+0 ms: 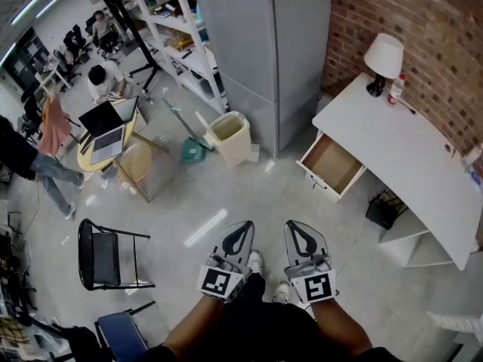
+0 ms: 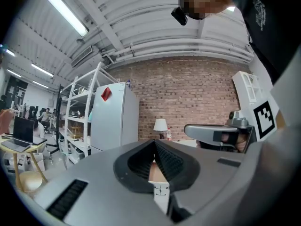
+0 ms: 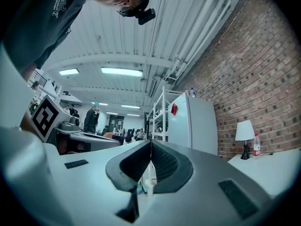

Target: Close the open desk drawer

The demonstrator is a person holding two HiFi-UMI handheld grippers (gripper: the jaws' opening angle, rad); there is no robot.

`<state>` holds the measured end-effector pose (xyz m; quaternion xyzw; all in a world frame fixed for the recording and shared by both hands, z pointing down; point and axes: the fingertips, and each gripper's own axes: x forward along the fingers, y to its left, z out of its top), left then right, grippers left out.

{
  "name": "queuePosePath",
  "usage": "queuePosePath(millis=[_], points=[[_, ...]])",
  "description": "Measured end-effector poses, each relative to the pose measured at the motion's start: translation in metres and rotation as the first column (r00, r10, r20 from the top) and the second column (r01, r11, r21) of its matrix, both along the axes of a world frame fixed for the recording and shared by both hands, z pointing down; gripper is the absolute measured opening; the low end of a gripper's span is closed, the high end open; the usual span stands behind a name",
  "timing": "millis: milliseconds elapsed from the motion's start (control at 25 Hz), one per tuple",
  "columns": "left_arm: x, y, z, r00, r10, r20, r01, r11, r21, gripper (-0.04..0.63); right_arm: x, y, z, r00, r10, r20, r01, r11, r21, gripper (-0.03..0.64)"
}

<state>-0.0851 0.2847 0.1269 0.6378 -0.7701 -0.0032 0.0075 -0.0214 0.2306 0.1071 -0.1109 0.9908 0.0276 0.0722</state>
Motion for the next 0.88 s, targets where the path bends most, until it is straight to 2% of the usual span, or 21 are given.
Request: queuePosePath(millis=[200, 520, 680, 880], points=[[-0.032, -0.032, 0.006, 0.998, 0.053, -0.015, -0.053, 0.999, 0.003, 0.005, -0.033, -0.023, -0.004, 0.998, 0.058, 0.001, -0.058, 0.996, 0.063, 0.027], [-0.084, -0.075, 0.032, 0.989, 0.140, -0.050, -0.142, 0.989, -0.043, 0.005, -0.069, -0.060, 0.002, 0.982, 0.183, -0.038, -0.180, 0.982, 0.056, 0.027], [-0.093, -0.096, 0.046, 0.977, 0.205, -0.059, -0.209, 0.976, -0.060, 0.005, -0.074, -0.076, 0.016, 0.966, 0.251, -0.058, -0.248, 0.968, 0.044, 0.027], [-0.086, -0.130, 0.056, 0.962, 0.264, -0.072, -0.269, 0.961, -0.069, 0.005, -0.075, -0.102, 0.035, 0.953, 0.287, -0.096, -0.284, 0.958, 0.041, 0.027]])
